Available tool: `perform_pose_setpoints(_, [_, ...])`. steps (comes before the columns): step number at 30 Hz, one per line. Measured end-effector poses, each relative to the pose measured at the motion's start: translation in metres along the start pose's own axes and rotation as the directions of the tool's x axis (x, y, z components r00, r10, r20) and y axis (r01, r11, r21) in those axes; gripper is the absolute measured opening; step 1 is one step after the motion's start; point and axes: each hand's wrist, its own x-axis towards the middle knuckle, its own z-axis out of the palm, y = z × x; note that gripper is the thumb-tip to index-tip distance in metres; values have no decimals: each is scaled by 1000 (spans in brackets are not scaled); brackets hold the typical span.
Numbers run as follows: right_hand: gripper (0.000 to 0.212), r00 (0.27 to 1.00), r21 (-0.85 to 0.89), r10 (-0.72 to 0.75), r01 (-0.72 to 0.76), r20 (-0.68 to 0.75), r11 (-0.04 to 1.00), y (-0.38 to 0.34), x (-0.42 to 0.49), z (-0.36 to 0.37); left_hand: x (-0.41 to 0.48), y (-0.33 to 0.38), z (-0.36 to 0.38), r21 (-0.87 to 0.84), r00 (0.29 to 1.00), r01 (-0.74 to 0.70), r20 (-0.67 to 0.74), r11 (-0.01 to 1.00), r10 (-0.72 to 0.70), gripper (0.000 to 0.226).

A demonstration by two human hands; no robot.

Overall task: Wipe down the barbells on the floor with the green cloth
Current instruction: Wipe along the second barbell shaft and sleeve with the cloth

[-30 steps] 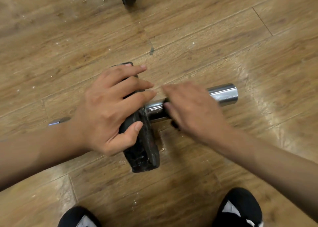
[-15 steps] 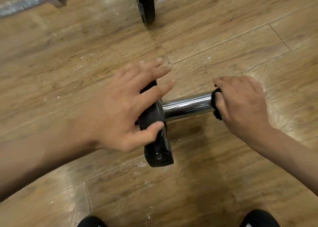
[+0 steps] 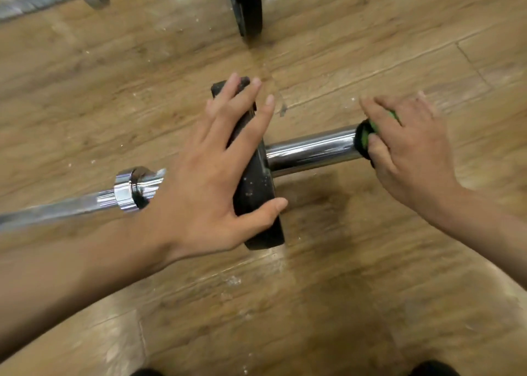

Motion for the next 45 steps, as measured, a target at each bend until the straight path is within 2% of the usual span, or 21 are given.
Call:
perform_pose_setpoints(2, [48,996,2,55,-55,-74,998,-34,11,11,10,-5,2,-23,1000,-8,-8,1000,7,91])
perform_pose_setpoints(5, [50,983,56,-173,176,-58,983,-92,25,31,29,-21,-7,-36,999,37,-4,999,-37,90])
perform_pose_setpoints(7, [56,957,81,-289,290,-22,954,-86,32,32,39,-28,-13,17,998,63,-11,998,-63,89])
perform_pose_setpoints(10, [53,989,134,-141,147,-53,980,-33,40,27,42,-28,-10,158,995,41,-95,987,-26,85])
perform_pose_setpoints(12, [46,996,88,-17,24,-83,996,-1,41,25,43,-23,-2,104,991,82,-115,991,-70,89])
perform_pose_setpoints(15, [39,978,49,101,-94,-182,994,-25,50,37,56,-29,0,67,984,110,-145,992,-99,86])
perform_pose_setpoints(16, [39,976,69,82,-69,-200,995,-45,54,43,61,-33,-2,62,982,116,-154,991,-106,85])
perform_pose_setpoints(18, [44,976,106,-127,147,-175,983,-79,56,56,68,-42,-6,45,978,130,-168,991,-120,82])
perform_pose_setpoints(20, [51,914,50,-391,398,-108,916,-78,58,59,75,-47,-10,24,978,149,-152,989,-144,81])
perform_pose_setpoints(22, [59,868,-11,-490,491,-80,871,-44,63,58,80,-53,-14,8,974,188,-129,982,-186,81])
perform_pose_setpoints(26, [60,956,-15,-228,229,-185,973,17,60,54,94,-63,-19,-55,970,212,-111,976,-217,81])
perform_pose_setpoints(29, [55,968,98,50,-26,-248,995,-17,62,59,101,-65,-20,-73,969,215,-112,974,-222,79])
perform_pose_setpoints(30, [54,964,128,88,-57,-251,990,-39,64,63,100,-66,-20,-76,968,218,-115,973,-225,78])
perform_pose_setpoints(31, [54,969,135,42,-9,-244,991,-59,66,67,99,-66,-19,-73,967,216,-121,974,-224,78])
perform_pose_setpoints(34, [51,934,36,-312,323,-173,946,-78,64,69,91,-61,-17,-50,971,196,-132,979,-201,78])
perform_pose_setpoints(36, [53,913,-10,-390,391,-123,920,-55,58,59,81,-54,-14,-35,974,176,-138,984,-179,79])
perform_pose_setpoints(37, [54,930,4,-341,345,-135,939,-39,55,55,76,-50,-12,-31,975,162,-148,986,-165,79])
perform_pose_setpoints(39, [51,976,73,-99,115,-194,991,-7,45,47,65,-41,-5,-25,978,123,-167,992,-125,78])
perform_pose_setpoints(42, [42,946,156,209,-174,-247,972,-13,35,34,50,-25,5,-19,975,80,-207,997,-83,78])
perform_pose_setpoints(43, [40,949,151,213,-181,-232,972,-33,32,33,44,-19,8,-14,973,70,-219,997,-71,77])
perform_pose_setpoints(45, [38,983,130,27,-3,-183,991,-76,30,34,32,-10,11,10,970,47,-239,999,-44,76])
